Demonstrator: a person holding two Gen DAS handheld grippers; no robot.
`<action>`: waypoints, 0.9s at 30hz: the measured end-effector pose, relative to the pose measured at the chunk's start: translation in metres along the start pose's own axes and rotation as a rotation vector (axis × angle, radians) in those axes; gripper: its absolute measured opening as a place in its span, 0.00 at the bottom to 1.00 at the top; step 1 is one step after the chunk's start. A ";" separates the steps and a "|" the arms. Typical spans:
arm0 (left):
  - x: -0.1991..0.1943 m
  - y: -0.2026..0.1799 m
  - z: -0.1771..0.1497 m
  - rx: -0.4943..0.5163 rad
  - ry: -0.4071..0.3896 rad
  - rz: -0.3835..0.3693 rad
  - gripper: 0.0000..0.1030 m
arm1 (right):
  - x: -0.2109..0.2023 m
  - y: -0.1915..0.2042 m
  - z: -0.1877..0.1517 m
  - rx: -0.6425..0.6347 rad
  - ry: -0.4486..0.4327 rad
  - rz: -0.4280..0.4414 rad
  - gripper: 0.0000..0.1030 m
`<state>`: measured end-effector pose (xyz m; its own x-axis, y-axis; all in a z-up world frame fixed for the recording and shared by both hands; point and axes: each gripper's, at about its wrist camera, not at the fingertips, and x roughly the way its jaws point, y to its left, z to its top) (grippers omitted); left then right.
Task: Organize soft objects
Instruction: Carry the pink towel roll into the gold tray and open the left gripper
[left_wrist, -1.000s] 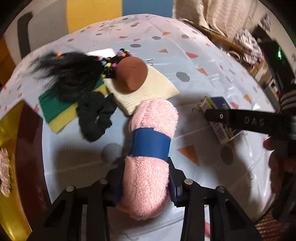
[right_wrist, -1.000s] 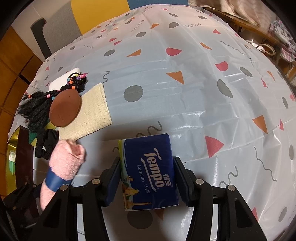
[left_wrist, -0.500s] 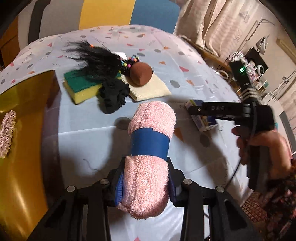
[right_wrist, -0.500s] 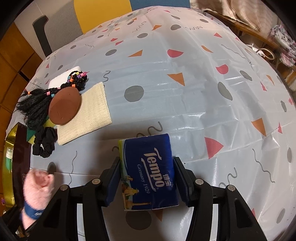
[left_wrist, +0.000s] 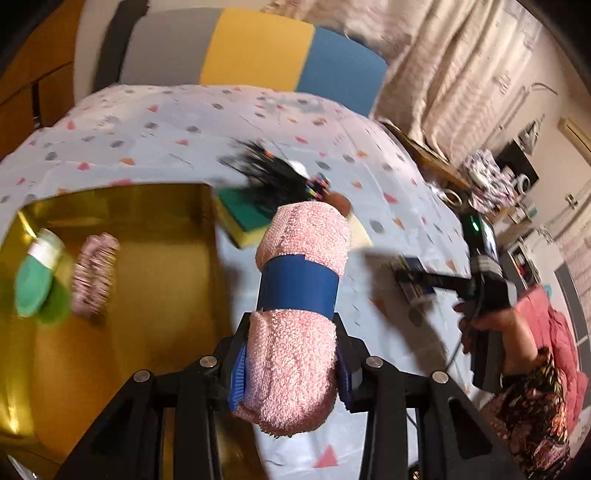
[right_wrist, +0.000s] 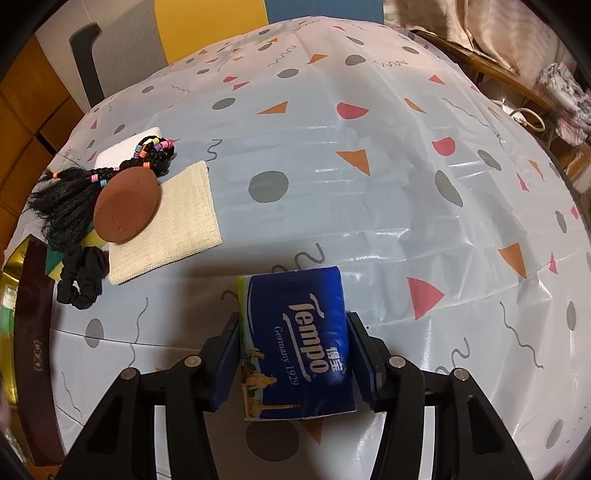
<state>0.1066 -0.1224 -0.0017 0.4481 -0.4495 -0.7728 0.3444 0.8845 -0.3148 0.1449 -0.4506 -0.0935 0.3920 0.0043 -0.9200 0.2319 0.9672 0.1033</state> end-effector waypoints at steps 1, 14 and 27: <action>-0.003 0.007 0.004 -0.010 -0.010 0.014 0.37 | 0.000 0.001 0.000 0.000 -0.003 -0.002 0.52; 0.034 0.092 0.021 -0.152 0.088 0.155 0.37 | -0.048 0.004 0.002 0.034 -0.228 0.104 0.51; 0.066 0.126 0.048 -0.245 0.117 0.167 0.39 | -0.068 0.025 -0.005 -0.001 -0.334 0.190 0.52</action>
<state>0.2194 -0.0469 -0.0661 0.3787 -0.2904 -0.8788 0.0582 0.9551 -0.2905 0.1197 -0.4253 -0.0302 0.6964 0.1004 -0.7106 0.1267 0.9574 0.2594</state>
